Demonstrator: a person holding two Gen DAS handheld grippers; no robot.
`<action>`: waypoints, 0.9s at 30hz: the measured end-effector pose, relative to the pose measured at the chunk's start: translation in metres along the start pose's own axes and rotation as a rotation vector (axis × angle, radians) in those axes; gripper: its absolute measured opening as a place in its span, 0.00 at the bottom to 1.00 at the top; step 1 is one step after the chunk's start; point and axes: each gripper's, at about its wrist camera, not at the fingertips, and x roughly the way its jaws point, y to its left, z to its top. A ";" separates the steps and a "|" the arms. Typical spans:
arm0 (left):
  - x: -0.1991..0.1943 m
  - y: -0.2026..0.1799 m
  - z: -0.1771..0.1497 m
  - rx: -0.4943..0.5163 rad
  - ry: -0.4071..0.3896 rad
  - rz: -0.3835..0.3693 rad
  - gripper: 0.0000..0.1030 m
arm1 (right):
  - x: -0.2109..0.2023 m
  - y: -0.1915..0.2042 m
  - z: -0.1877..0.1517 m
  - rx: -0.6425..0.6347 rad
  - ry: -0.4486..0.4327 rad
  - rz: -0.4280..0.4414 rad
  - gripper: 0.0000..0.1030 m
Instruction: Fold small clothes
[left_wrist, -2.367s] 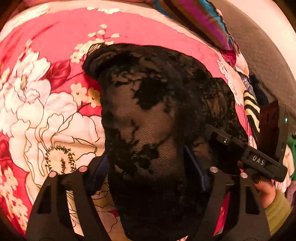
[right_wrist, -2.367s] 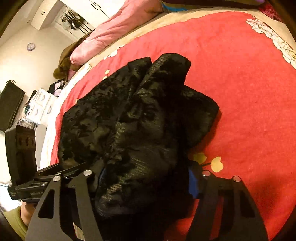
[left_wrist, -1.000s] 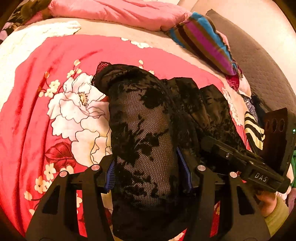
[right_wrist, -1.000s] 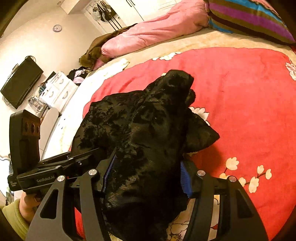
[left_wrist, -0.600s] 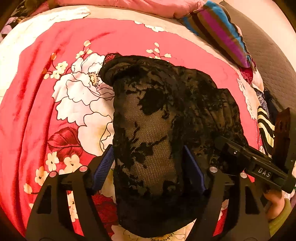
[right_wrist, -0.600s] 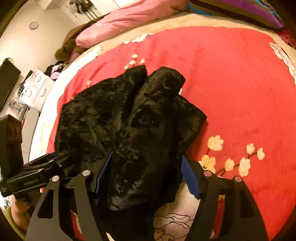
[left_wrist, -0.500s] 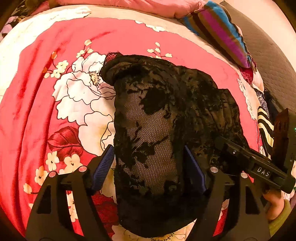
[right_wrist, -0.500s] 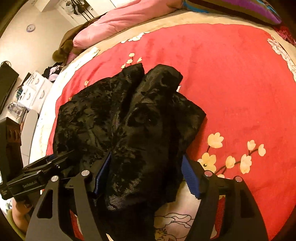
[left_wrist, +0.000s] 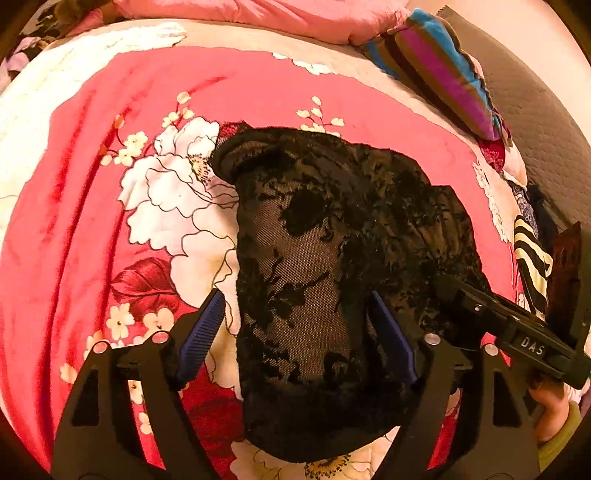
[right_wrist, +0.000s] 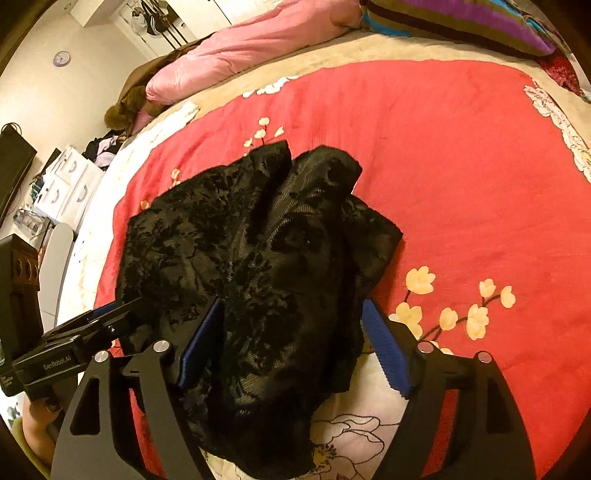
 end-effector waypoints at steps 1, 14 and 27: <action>-0.002 0.000 0.001 0.001 -0.004 0.001 0.72 | -0.002 0.000 0.000 -0.001 -0.005 0.001 0.75; -0.034 -0.004 0.002 0.026 -0.061 0.040 0.89 | -0.042 0.002 -0.002 0.003 -0.093 0.011 0.94; -0.083 -0.009 -0.007 0.035 -0.184 0.050 0.91 | -0.095 0.025 -0.013 -0.097 -0.221 -0.038 0.94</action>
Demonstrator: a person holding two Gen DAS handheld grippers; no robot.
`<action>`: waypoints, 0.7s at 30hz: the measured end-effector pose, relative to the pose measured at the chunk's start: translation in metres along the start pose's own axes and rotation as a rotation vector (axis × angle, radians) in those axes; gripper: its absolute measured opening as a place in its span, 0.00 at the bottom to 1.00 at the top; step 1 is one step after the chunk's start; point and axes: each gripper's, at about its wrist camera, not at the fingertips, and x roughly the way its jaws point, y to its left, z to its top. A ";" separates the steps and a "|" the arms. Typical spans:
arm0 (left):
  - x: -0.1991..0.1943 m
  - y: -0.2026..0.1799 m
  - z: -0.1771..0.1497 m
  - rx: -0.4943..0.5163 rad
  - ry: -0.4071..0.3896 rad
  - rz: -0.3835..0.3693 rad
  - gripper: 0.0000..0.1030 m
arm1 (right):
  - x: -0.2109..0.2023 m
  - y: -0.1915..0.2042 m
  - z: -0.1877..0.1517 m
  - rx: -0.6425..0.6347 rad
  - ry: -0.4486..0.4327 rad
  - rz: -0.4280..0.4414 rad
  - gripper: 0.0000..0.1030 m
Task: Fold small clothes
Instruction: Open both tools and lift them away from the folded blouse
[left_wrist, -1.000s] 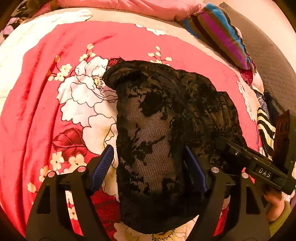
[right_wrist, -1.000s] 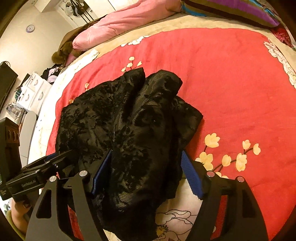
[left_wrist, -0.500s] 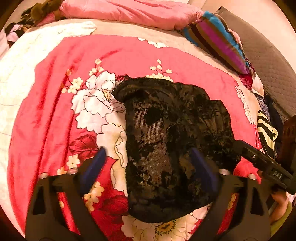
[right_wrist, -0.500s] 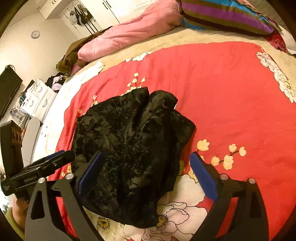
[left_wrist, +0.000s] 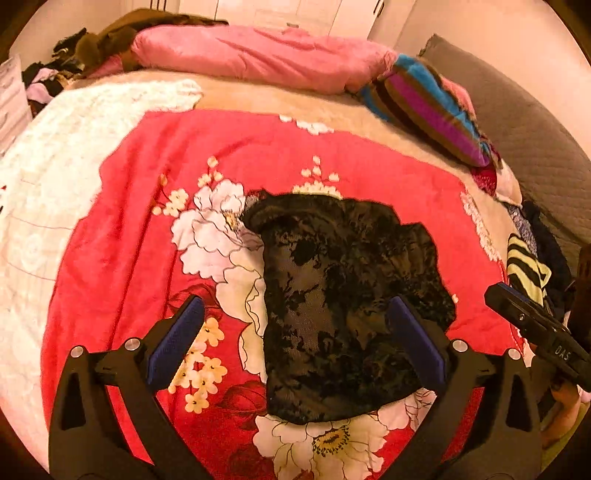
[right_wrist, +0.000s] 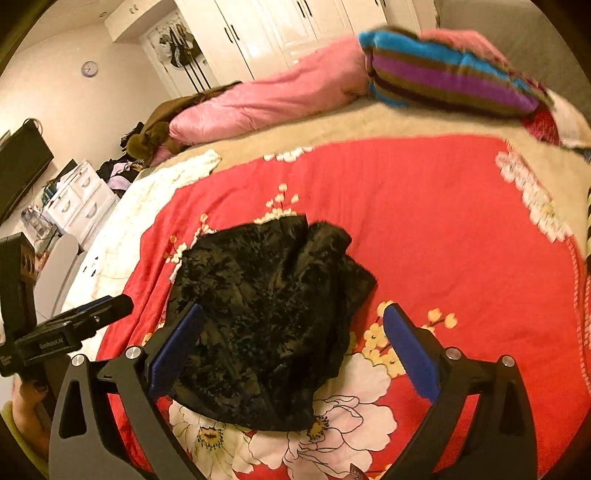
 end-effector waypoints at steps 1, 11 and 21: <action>-0.005 0.000 -0.001 -0.001 -0.014 -0.003 0.91 | -0.006 0.003 0.000 -0.016 -0.017 -0.007 0.94; -0.064 -0.005 -0.019 0.032 -0.118 0.058 0.91 | -0.059 0.021 -0.015 -0.071 -0.146 -0.073 0.95; -0.099 -0.002 -0.062 0.057 -0.140 0.103 0.91 | -0.096 0.030 -0.048 -0.079 -0.178 -0.094 0.96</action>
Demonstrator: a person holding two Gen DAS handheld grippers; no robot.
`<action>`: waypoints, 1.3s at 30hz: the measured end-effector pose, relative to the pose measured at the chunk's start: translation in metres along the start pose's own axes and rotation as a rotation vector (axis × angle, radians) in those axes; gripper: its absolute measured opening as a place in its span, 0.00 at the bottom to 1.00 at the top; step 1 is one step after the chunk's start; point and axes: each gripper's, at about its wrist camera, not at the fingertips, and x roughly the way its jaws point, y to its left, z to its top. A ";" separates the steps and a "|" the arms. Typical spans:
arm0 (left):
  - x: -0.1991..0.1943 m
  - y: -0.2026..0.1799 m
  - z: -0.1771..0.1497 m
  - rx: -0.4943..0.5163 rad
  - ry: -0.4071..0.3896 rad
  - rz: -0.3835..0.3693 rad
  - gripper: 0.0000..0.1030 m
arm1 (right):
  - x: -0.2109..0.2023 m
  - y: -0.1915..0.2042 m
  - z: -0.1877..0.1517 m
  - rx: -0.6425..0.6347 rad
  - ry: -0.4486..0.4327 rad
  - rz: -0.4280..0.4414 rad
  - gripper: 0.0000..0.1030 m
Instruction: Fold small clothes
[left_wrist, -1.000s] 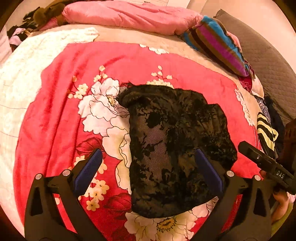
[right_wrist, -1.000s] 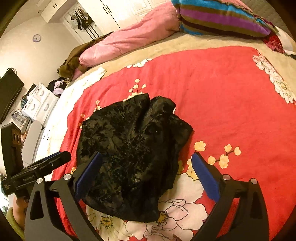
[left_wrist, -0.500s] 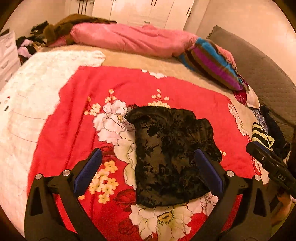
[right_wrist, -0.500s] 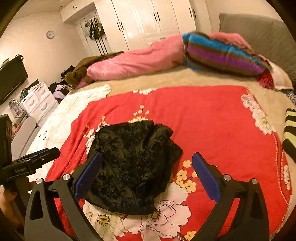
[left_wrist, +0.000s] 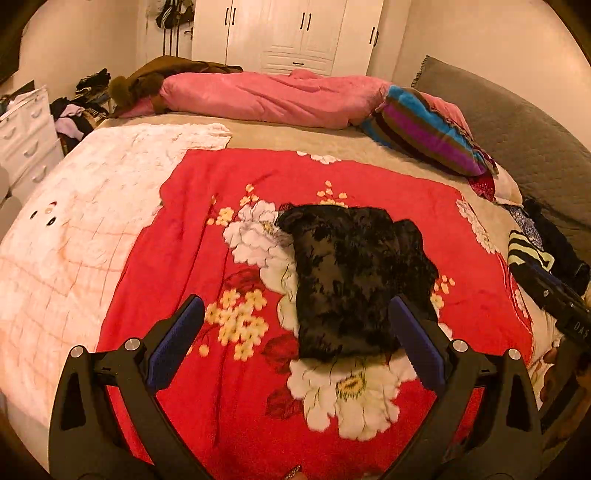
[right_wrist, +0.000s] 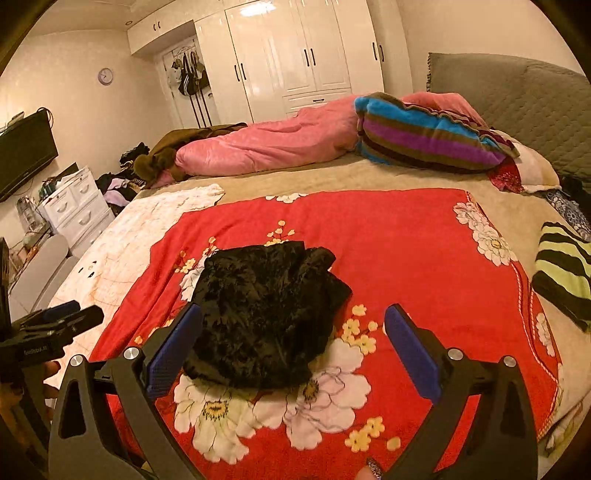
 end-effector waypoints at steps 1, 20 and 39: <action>-0.004 0.001 -0.004 -0.002 0.000 0.003 0.91 | -0.004 0.001 -0.003 -0.003 0.000 -0.005 0.96; -0.030 0.009 -0.074 -0.007 0.092 0.043 0.91 | -0.030 0.019 -0.080 0.018 0.135 -0.062 0.96; -0.027 0.009 -0.084 -0.016 0.122 0.069 0.91 | -0.026 0.025 -0.089 -0.003 0.173 -0.070 0.96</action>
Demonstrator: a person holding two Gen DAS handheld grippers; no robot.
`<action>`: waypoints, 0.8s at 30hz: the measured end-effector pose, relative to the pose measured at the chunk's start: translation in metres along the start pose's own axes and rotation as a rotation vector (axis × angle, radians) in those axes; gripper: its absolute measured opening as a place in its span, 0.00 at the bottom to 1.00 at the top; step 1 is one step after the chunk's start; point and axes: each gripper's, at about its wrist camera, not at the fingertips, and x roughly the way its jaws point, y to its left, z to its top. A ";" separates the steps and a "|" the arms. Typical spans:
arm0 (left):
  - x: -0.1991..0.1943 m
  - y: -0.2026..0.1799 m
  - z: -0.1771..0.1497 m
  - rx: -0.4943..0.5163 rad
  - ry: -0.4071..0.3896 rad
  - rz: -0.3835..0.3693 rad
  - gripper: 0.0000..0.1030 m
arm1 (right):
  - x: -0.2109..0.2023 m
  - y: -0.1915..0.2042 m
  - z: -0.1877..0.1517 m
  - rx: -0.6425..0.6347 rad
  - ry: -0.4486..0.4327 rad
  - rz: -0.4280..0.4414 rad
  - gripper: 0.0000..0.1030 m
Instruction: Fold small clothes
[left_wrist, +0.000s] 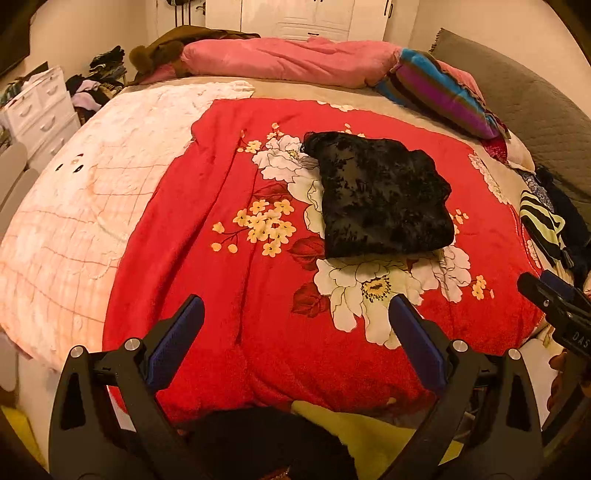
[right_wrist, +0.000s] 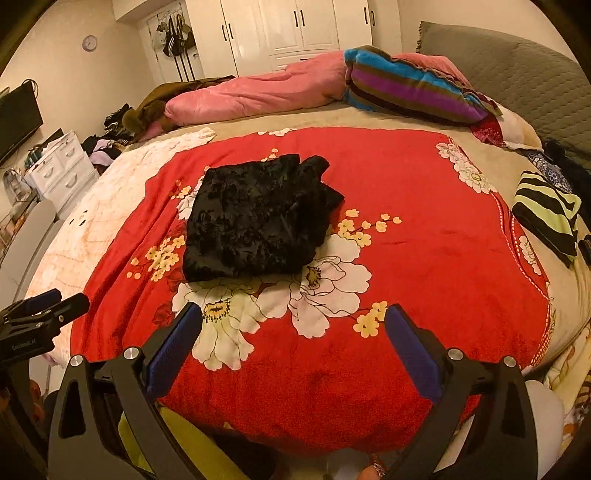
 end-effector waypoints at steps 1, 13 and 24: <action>0.001 0.001 0.000 -0.005 0.005 -0.001 0.91 | 0.000 0.000 0.000 -0.002 0.001 0.000 0.96; 0.002 -0.003 -0.001 0.005 0.015 0.006 0.91 | 0.001 0.001 -0.003 -0.007 0.014 -0.001 0.96; 0.002 -0.001 -0.001 0.001 0.016 0.018 0.91 | 0.002 0.003 -0.004 -0.016 0.023 0.001 0.96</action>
